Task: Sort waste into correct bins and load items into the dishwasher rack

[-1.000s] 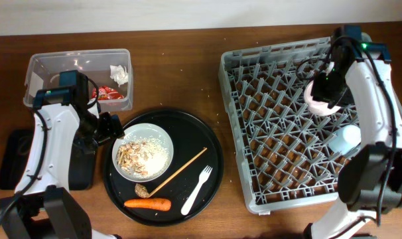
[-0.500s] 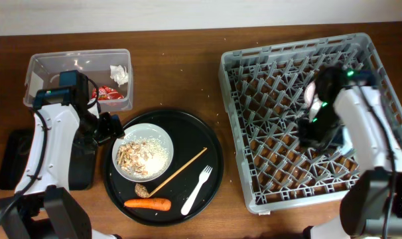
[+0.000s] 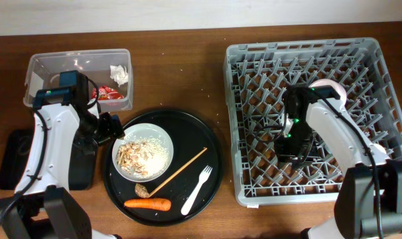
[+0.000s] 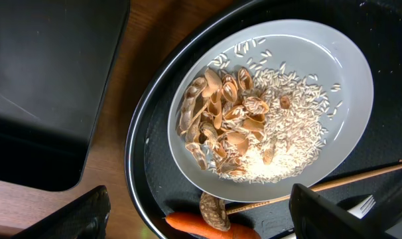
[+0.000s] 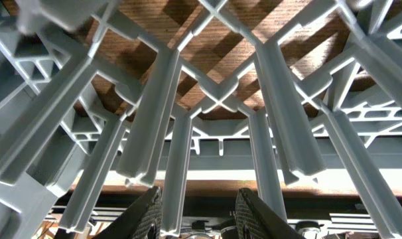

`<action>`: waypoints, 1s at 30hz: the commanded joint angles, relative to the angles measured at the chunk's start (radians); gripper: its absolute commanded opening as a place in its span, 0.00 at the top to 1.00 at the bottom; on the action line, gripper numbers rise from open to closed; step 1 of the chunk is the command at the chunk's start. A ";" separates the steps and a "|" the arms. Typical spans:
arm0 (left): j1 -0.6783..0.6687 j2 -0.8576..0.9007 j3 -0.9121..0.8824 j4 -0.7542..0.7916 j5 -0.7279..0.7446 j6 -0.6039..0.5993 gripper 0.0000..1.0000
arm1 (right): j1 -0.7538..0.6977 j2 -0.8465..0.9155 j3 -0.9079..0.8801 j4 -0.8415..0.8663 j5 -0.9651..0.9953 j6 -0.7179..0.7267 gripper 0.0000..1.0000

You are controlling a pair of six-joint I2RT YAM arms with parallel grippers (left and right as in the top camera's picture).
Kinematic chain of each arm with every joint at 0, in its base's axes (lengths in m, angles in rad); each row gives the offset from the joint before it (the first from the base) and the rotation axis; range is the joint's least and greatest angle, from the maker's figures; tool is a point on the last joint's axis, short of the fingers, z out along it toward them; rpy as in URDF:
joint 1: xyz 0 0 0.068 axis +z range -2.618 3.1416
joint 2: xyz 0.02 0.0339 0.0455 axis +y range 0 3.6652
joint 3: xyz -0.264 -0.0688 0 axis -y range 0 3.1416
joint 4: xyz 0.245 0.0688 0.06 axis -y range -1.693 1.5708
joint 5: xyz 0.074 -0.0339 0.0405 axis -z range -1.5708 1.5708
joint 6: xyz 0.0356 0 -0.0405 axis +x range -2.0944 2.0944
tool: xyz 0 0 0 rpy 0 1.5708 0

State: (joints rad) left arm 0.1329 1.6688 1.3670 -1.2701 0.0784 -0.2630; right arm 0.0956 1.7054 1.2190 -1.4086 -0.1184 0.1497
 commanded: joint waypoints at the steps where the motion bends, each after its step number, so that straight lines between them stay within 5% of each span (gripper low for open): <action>1: -0.002 -0.012 0.005 -0.005 0.011 -0.013 0.14 | 0.008 -0.084 0.020 -0.005 0.003 -0.004 0.60; 4: -0.002 -0.012 0.005 -0.013 0.011 -0.013 0.14 | 0.008 -0.223 0.104 -0.019 0.044 -0.005 0.55; 7: -0.002 -0.012 0.005 -0.018 0.011 -0.013 0.14 | 0.008 -0.365 0.143 0.001 -0.003 -0.008 0.33; 14: -0.222 -0.012 0.005 0.079 0.082 -0.014 0.15 | 0.009 -0.403 0.143 0.002 -0.039 -0.038 0.34; 20: -0.471 0.077 0.004 0.195 0.000 -0.222 0.15 | 0.009 -0.403 0.143 -0.010 -0.039 -0.038 0.34; 30: -0.556 0.274 0.004 0.283 0.003 -0.310 0.15 | 0.009 -0.403 0.142 -0.016 -0.035 -0.038 0.34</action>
State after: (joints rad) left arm -0.4042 1.8988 1.3666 -0.9977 0.0944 -0.5545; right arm 0.0956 1.3037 1.3529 -1.4239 -0.1486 0.1230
